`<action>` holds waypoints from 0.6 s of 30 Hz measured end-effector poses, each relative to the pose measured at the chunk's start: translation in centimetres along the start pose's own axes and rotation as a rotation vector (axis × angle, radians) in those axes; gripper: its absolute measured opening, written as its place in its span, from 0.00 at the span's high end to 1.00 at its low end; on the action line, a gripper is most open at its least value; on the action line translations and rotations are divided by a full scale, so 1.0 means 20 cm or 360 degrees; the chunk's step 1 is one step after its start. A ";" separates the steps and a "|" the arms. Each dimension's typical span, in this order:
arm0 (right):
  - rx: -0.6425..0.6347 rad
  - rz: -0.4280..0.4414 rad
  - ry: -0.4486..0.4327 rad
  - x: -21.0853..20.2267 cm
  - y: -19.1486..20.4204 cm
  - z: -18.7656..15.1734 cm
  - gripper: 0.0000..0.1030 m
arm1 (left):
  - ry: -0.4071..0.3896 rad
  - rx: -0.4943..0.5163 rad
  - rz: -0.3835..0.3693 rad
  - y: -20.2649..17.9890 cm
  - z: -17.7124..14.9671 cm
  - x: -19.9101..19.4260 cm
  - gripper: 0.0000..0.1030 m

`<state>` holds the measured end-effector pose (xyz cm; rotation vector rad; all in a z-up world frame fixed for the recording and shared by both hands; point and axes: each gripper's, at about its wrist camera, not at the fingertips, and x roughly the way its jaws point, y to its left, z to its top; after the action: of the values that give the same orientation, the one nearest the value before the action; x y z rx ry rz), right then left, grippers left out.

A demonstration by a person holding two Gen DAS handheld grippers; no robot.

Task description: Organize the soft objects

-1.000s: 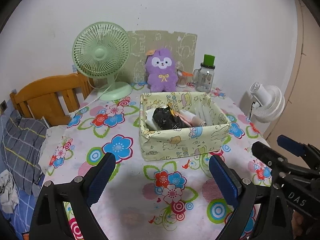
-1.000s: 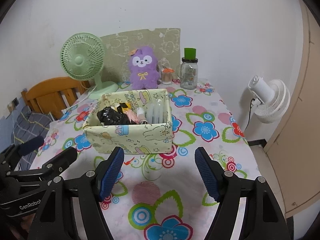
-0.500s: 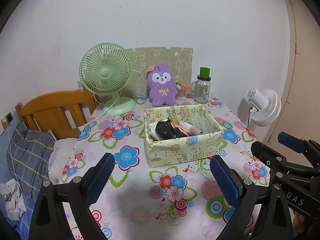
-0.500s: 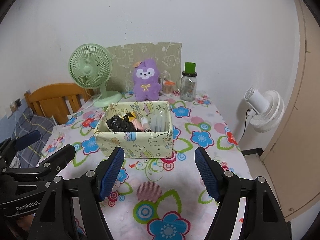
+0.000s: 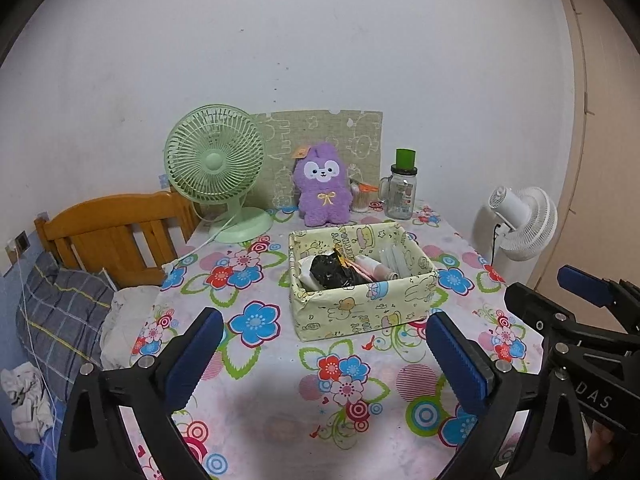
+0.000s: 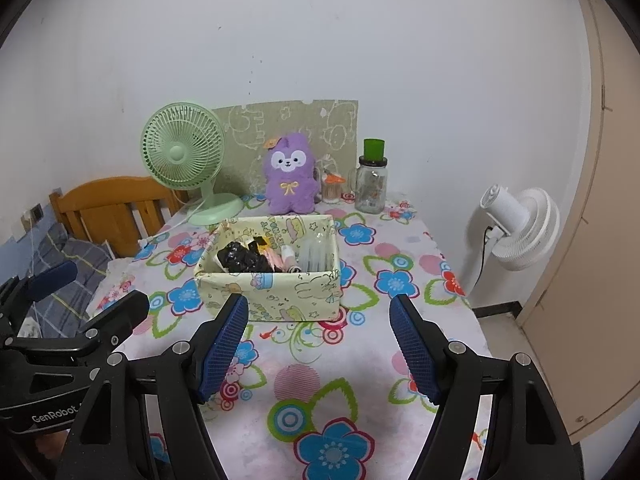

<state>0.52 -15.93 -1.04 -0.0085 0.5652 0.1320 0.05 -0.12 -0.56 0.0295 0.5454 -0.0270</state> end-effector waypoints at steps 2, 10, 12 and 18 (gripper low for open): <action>-0.0005 -0.0002 0.0000 0.00 0.00 0.00 0.26 | -0.0003 -0.0011 0.0011 0.00 0.00 0.00 0.00; 0.0021 0.0008 0.0002 0.00 -0.03 0.01 0.26 | -0.0006 -0.0016 0.0008 -0.02 -0.01 -0.01 0.00; 0.0019 0.0010 -0.0001 0.00 -0.03 0.01 0.26 | -0.0012 -0.0018 0.0009 -0.03 0.00 -0.01 0.00; 0.0008 0.0003 0.0005 0.00 -0.02 0.01 0.26 | -0.0015 -0.0027 0.0021 -0.02 0.00 -0.01 0.00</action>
<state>0.79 -16.32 -0.86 -0.0034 0.5689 0.1325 -0.17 -0.52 -0.43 0.0163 0.5361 -0.0096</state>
